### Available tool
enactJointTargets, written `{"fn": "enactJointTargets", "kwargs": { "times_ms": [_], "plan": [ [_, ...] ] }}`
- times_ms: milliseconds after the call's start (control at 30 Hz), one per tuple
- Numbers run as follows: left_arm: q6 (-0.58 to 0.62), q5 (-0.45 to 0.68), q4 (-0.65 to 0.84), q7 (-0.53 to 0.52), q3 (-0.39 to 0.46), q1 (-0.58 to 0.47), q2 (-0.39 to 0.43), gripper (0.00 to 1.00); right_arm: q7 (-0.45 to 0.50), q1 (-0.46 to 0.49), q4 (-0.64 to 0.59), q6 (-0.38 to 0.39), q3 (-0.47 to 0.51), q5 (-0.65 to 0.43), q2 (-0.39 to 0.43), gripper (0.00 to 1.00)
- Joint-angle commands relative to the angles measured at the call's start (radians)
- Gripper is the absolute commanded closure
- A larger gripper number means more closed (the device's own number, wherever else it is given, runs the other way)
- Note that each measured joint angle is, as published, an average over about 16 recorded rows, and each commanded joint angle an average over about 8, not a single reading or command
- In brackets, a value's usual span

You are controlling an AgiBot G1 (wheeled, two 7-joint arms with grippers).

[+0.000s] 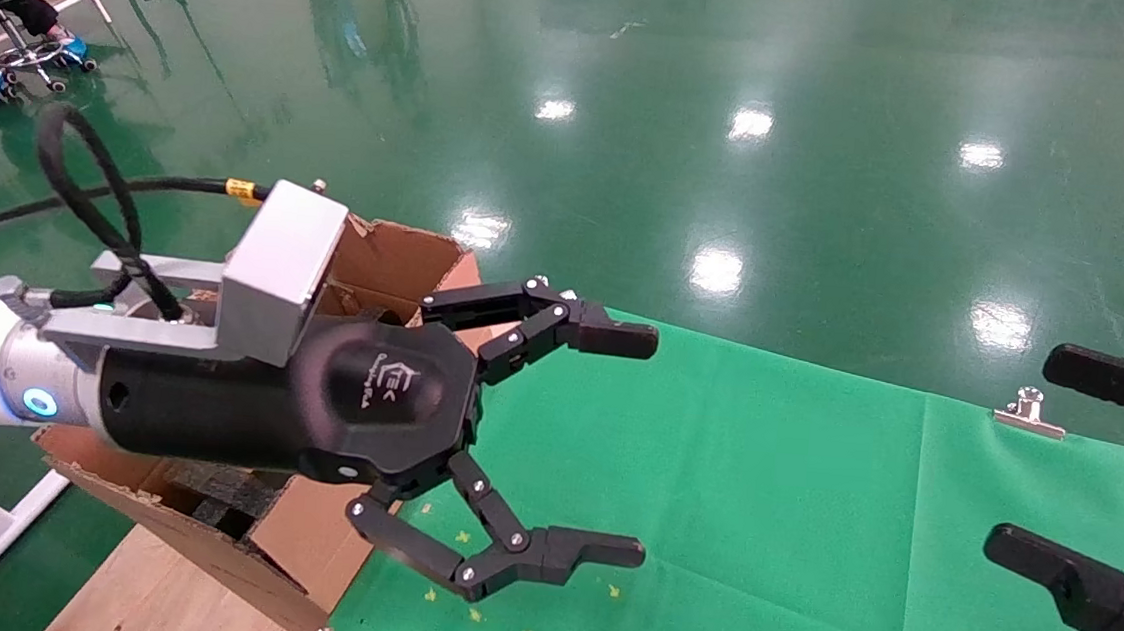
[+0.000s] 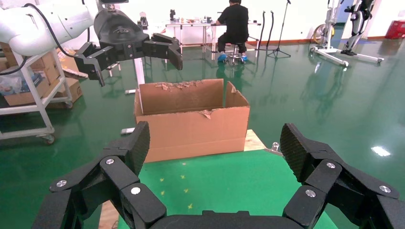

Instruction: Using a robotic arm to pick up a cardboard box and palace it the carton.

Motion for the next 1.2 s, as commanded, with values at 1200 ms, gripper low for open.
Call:
{"fn": "enactJointTargets", "kwargs": {
  "times_ms": [1200],
  "plan": [
    [-0.002,0.006,0.006,-0.001,0.004,-0.006,0.001,0.0,0.0,0.0,0.0,0.0,0.0,0.0,0.0,0.0]
  ]
}}
